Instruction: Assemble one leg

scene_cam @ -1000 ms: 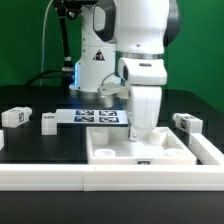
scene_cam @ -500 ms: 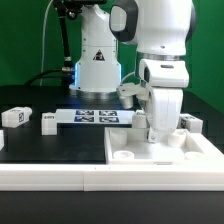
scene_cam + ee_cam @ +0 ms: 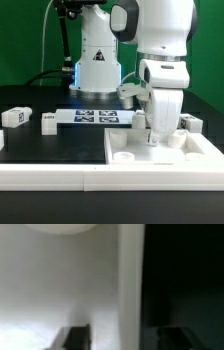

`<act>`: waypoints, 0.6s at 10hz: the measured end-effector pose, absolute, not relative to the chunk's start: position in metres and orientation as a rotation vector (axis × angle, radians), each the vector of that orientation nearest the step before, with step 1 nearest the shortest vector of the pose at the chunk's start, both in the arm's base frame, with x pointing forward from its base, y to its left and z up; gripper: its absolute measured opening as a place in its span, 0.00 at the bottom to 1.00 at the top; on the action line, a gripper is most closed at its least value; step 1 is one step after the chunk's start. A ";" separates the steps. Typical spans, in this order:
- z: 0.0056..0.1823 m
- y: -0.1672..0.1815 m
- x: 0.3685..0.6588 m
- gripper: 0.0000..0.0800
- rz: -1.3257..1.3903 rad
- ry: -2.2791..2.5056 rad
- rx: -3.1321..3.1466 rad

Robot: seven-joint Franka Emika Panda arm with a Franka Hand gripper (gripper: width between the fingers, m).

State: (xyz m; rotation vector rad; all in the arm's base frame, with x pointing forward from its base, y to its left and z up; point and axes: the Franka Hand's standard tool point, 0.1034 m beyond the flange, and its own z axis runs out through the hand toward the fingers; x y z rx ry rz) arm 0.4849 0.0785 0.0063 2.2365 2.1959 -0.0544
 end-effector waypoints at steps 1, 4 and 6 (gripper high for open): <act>0.006 0.078 0.485 0.68 -0.054 2.196 2.237; 0.006 0.078 0.485 0.80 -0.054 2.196 2.237; 0.006 0.078 0.485 0.81 -0.054 2.196 2.237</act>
Offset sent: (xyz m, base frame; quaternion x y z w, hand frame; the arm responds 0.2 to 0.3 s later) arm 0.0000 0.0000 0.0000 0.0000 0.0000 0.0000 1.0000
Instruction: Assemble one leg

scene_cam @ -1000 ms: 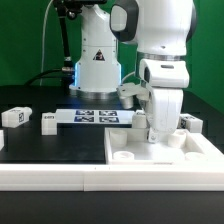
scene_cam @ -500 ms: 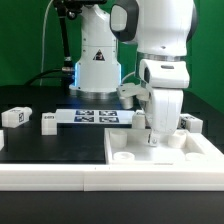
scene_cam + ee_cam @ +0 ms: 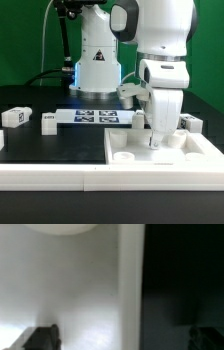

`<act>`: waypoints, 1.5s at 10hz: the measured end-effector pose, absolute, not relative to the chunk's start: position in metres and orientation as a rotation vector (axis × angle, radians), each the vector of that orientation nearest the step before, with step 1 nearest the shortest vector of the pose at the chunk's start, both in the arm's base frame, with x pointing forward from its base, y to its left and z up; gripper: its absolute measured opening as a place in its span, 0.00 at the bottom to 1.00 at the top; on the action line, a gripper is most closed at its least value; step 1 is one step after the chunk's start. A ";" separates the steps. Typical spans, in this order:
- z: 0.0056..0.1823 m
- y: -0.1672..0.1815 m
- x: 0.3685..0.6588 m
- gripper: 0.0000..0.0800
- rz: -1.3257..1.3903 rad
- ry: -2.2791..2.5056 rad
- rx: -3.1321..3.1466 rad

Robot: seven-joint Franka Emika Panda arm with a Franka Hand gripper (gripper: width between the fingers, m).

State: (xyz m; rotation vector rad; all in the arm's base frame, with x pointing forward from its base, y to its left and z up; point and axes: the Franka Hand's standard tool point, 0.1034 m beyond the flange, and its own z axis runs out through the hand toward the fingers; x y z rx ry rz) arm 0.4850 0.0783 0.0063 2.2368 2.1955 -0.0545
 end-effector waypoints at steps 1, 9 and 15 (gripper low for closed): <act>0.006 0.078 0.485 0.81 -0.054 2.195 2.237; 0.039 0.097 0.466 0.81 -0.022 1.960 2.410; 0.041 0.129 0.459 0.81 0.055 1.352 2.801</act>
Offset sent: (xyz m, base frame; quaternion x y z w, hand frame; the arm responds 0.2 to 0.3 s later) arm -0.0246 0.0035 0.0365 -0.0097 -0.0327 0.0806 0.9962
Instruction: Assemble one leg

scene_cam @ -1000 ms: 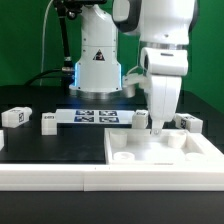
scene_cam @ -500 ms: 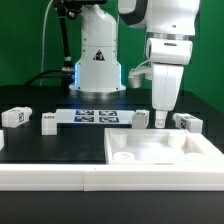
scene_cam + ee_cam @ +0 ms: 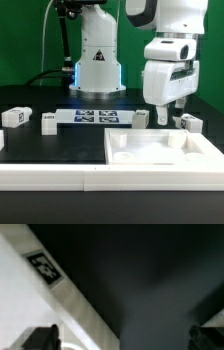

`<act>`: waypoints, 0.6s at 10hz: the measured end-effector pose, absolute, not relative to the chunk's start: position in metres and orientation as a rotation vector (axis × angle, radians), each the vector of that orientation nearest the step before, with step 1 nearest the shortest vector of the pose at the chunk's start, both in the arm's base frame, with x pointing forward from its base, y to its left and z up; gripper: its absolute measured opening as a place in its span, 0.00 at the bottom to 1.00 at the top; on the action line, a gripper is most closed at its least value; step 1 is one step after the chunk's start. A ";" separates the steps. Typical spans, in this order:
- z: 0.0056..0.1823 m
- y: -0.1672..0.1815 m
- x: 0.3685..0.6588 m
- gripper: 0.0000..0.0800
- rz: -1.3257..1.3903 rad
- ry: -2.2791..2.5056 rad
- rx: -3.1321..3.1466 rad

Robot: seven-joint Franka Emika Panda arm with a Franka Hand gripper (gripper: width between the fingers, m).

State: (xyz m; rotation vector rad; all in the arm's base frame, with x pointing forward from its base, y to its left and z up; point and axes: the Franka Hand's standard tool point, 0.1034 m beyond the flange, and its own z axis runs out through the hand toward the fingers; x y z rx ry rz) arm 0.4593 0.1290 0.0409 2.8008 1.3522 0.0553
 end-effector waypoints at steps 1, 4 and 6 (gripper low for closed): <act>0.041 0.138 0.457 0.81 0.059 1.181 2.885; 0.037 0.173 0.446 0.81 0.060 0.736 3.065; 0.037 0.174 0.446 0.81 0.051 0.513 3.128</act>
Offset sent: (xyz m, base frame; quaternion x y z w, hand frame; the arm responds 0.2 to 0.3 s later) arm -0.0061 0.0322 -0.0098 0.0072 0.0197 0.1967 0.9802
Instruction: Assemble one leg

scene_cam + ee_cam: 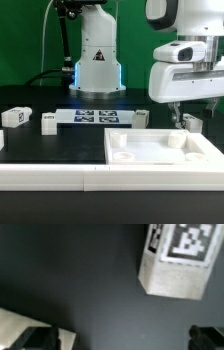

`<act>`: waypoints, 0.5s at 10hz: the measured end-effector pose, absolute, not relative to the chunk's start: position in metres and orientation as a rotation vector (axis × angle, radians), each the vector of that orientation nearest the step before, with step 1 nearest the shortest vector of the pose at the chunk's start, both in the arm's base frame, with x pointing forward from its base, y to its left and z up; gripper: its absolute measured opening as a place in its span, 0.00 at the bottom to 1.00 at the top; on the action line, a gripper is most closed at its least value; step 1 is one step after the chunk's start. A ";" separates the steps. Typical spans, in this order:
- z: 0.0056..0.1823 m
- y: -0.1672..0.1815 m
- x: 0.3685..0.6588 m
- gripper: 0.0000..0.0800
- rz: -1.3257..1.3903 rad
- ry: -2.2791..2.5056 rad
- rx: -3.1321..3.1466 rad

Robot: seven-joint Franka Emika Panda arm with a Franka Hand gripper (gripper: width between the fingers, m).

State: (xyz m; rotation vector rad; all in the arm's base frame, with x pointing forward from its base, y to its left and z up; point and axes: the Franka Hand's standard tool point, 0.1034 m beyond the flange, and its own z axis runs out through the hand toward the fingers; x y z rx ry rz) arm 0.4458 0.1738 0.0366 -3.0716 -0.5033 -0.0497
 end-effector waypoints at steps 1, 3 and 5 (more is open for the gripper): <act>0.036 0.175 0.445 0.81 -0.050 -0.428 -3.078; 0.032 0.188 0.435 0.81 -0.040 -0.373 -3.080; 0.031 0.191 0.432 0.81 -0.021 -0.385 -3.081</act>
Offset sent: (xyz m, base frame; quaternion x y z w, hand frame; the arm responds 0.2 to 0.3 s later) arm -0.0199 0.0215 -0.0032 -0.0091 -0.0619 0.0250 0.9977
